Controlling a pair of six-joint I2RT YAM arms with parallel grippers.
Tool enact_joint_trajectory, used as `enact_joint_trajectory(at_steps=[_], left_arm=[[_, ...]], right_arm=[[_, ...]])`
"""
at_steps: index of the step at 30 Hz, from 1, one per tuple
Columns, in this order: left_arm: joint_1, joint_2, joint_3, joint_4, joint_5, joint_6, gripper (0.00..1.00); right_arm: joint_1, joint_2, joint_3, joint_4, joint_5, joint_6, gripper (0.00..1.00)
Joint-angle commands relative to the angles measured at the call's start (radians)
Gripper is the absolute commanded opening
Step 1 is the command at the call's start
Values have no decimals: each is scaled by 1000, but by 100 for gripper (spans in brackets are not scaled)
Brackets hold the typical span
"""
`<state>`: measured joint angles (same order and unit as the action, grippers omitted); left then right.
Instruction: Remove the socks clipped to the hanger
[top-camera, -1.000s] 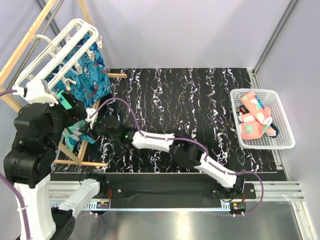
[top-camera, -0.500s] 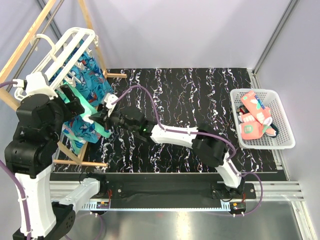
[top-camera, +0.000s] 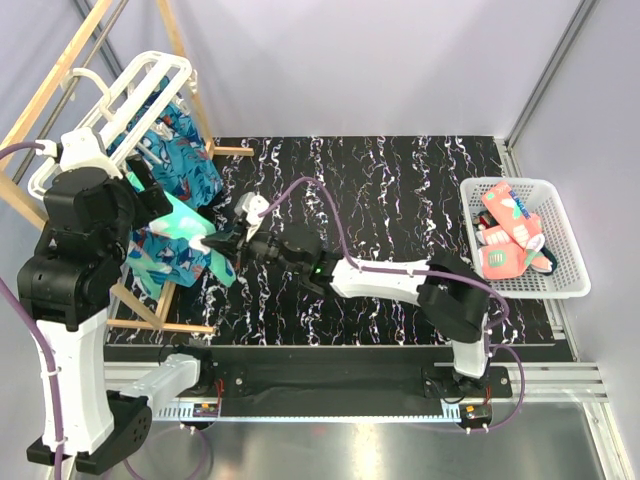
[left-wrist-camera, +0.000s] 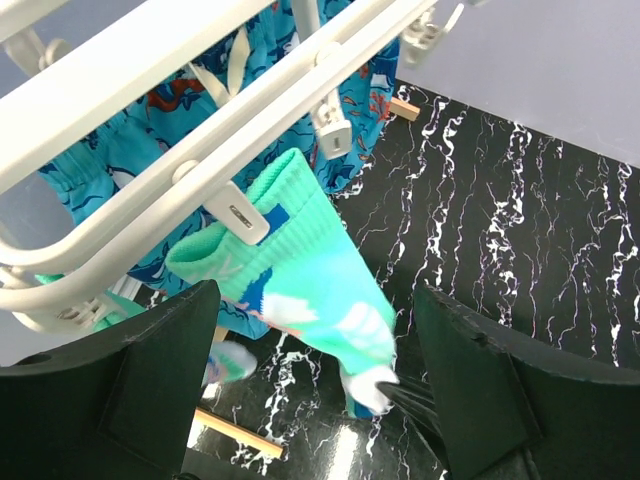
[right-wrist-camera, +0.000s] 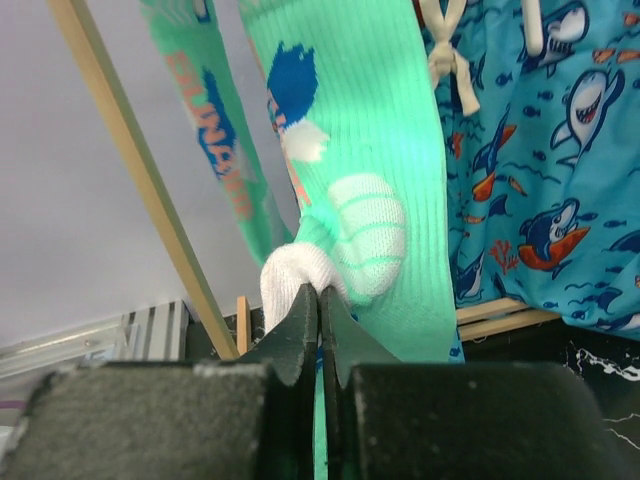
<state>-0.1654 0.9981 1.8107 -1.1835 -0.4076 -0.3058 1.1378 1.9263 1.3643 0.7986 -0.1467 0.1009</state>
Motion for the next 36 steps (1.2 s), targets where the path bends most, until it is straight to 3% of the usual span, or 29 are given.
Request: enact_joint_trajectory(at_steps=[1,14,23,29,30,31,36], left_arm=[[-2,-7,50,16,-42,16,83],[-2,-3,91,-28,-45,14,83],[0,-36,33,-51,-103,-87,84],[0,-29,13,-38,-158,-170,88],[0,-24,12,-34,-169,-185,90],[-2,-13,10,-34,-177,-197,98],[0,-6,-8,-5,-185,-278,99]], right_arm=[[-6,-98,-43,132,38,17,0],[-23,-245,-185,221,73,85,0],[-41,-263,-215,255,65,163,0],[-59,-265,-225,261,62,198,0],[-61,-262,-228,264,64,204,0],[-62,-262,-228,269,64,209,0],[-72,-262,-238,280,67,252,0]])
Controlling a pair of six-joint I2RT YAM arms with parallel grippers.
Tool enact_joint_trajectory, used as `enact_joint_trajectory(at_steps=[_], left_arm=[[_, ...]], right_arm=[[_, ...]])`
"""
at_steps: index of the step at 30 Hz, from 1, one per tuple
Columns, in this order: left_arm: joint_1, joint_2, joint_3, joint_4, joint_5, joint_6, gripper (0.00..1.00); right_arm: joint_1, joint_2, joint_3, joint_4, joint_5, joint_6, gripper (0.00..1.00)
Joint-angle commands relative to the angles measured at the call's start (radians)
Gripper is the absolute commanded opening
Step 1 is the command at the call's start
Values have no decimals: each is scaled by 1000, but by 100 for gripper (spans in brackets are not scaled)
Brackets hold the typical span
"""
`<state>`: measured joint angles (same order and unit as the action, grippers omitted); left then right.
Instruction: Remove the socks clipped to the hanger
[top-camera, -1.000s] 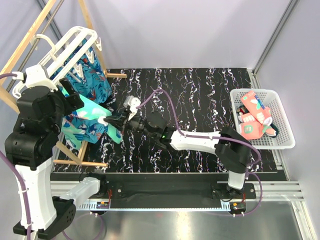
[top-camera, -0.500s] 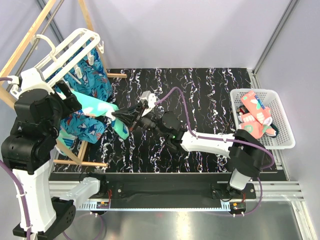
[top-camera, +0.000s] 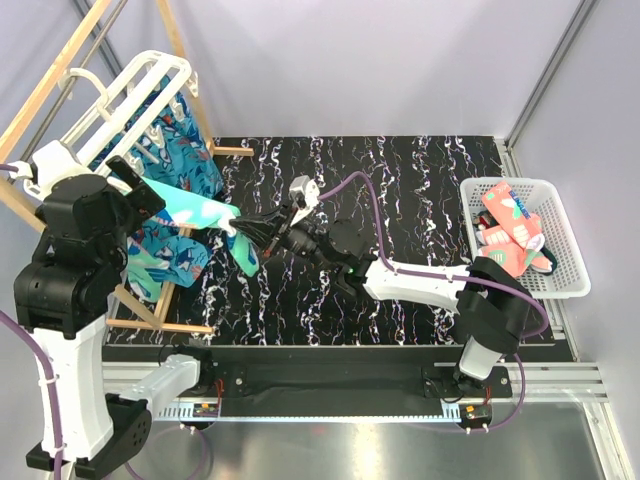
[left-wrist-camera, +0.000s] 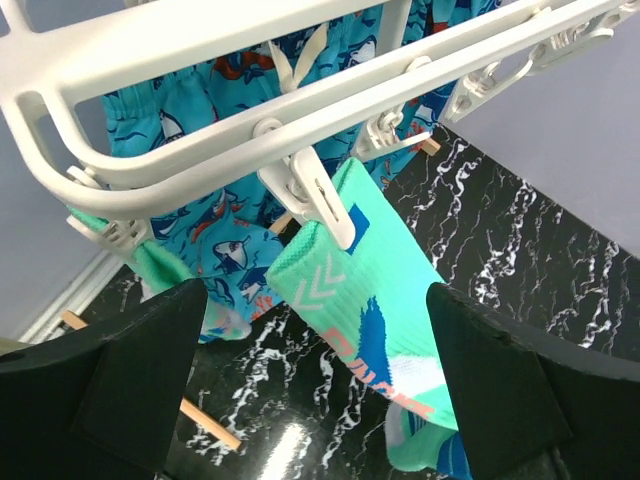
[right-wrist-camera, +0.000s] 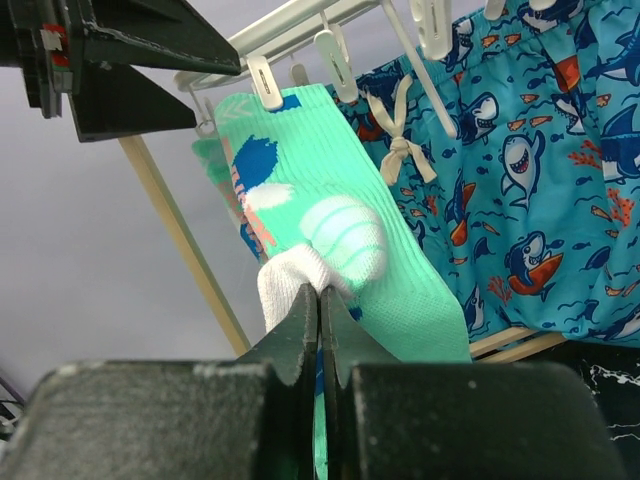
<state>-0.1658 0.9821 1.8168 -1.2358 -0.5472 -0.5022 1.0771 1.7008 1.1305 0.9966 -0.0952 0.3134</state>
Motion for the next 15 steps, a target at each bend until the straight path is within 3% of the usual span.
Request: enact_joint_trajectory(at_steps=[1,5,15], left_arm=[[0,9,-20,71,-37,-93,99],[-1,1,-53,143,6,-124,97],[0,-49,-166,291,-66,-209,75]], right_arm=[[-12,-35,-6,91,17,47,0],[-16,-39,-20,111,18,84,0],[-29,-56,-51,145,9,115,0]])
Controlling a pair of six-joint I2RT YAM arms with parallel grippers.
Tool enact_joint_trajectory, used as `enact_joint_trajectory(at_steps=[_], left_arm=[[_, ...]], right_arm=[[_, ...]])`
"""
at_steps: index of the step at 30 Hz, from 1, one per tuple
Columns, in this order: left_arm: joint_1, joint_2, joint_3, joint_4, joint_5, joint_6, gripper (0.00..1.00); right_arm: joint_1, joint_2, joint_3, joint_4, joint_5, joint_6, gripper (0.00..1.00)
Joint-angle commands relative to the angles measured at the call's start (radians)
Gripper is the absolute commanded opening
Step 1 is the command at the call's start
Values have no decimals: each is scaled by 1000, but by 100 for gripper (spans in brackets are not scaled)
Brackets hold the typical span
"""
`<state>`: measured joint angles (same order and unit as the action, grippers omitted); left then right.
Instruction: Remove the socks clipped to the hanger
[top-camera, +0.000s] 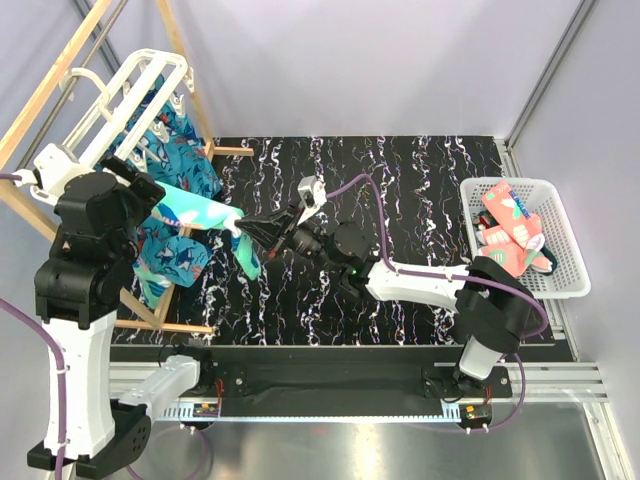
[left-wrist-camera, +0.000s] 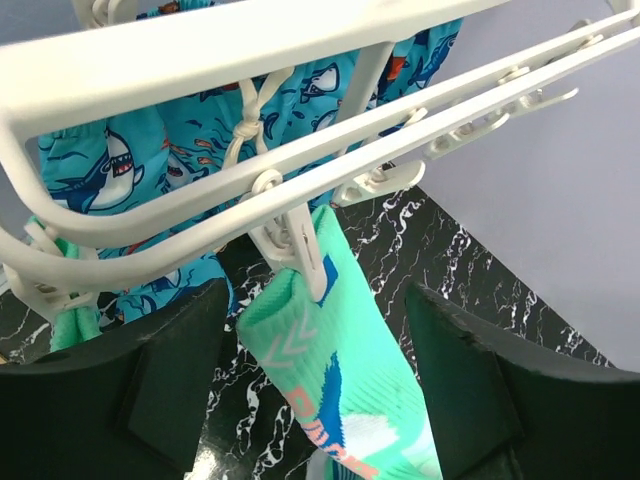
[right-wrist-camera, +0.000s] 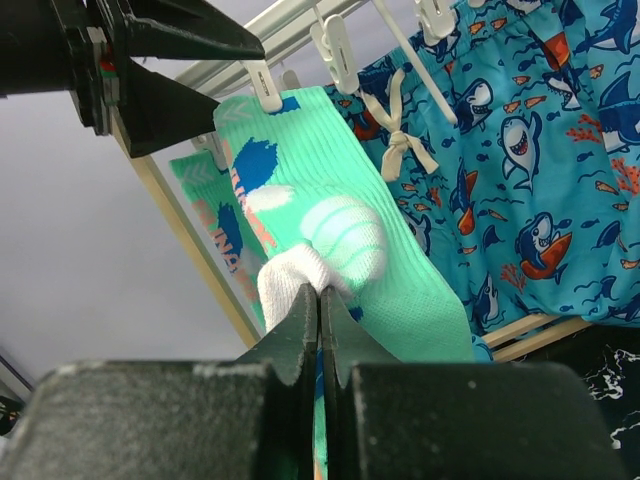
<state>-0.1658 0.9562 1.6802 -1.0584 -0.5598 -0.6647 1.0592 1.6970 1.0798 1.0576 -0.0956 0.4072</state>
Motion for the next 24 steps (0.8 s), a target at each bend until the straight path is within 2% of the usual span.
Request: enact_joint_trajectory(at_steps=[1,10,13,15,16,24], left_arm=[[0,-28,-48,130,-63,-56,73],[0,-43,-135,222,-175,-67,72],[0,-37,-136,233,-198,-65,68],[2,-36,-142,244,-213,-64,56],[0,-37,-145,264,-213,-62,54],[2,-30,-162,302,-227,-65,54]], right_arm=[[-11,-53,-1,84,8,22,0],[-16,-49,-3,85,-4,39,0],[-18,-48,-3,90,-7,45,0],[-18,-46,-3,94,-12,51,0],[-16,-45,-3,96,-13,53,0],[-19,-46,-6,100,-16,56,0]])
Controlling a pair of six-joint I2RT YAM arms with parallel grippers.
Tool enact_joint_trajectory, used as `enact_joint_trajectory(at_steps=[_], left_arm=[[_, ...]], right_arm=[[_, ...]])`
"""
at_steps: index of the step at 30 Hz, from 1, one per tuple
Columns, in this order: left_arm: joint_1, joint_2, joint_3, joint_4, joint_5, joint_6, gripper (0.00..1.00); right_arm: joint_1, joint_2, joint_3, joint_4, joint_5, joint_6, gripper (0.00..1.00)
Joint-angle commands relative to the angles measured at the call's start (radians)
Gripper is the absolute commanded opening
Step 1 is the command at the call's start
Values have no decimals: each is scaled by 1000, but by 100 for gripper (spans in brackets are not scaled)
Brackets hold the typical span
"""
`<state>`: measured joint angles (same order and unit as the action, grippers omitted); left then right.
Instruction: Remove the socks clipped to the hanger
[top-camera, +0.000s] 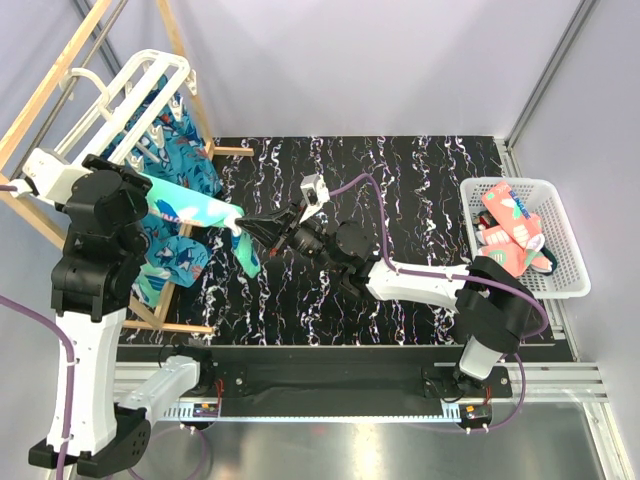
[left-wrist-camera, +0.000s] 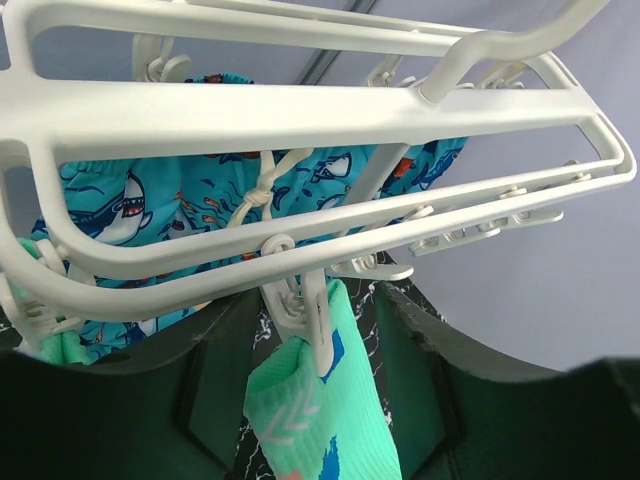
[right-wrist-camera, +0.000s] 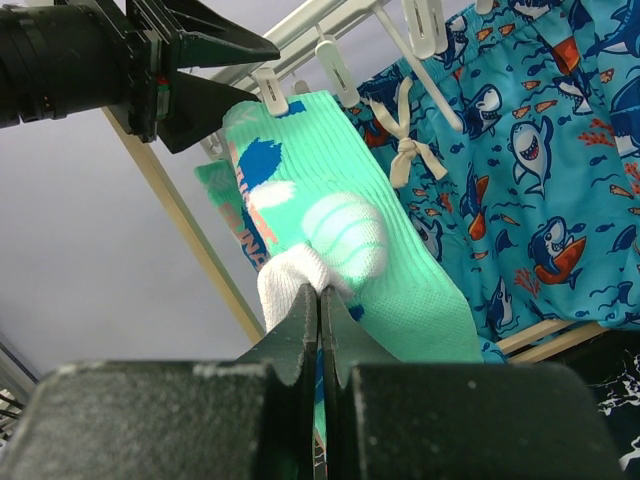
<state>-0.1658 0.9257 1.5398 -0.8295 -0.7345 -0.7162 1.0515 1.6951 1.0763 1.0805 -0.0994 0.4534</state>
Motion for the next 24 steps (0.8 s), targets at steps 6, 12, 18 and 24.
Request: enact_joint_trajectory(at_steps=[6,12,18,24], left_arm=[[2,-18,-63,90,-72,-28,54],[2,-24,-78,107,-77,-45,59],[2,-24,-87,127,-75,-48,67],[2,-28,-96,164,-43,-37,77]], right_arm=[[-16,-43,-3,82,-19,21,0],[-18,-41,-4,84,-22,24,0],[-16,-46,-7,84,-22,25,0],[-21,-45,-12,61,41,50,0]])
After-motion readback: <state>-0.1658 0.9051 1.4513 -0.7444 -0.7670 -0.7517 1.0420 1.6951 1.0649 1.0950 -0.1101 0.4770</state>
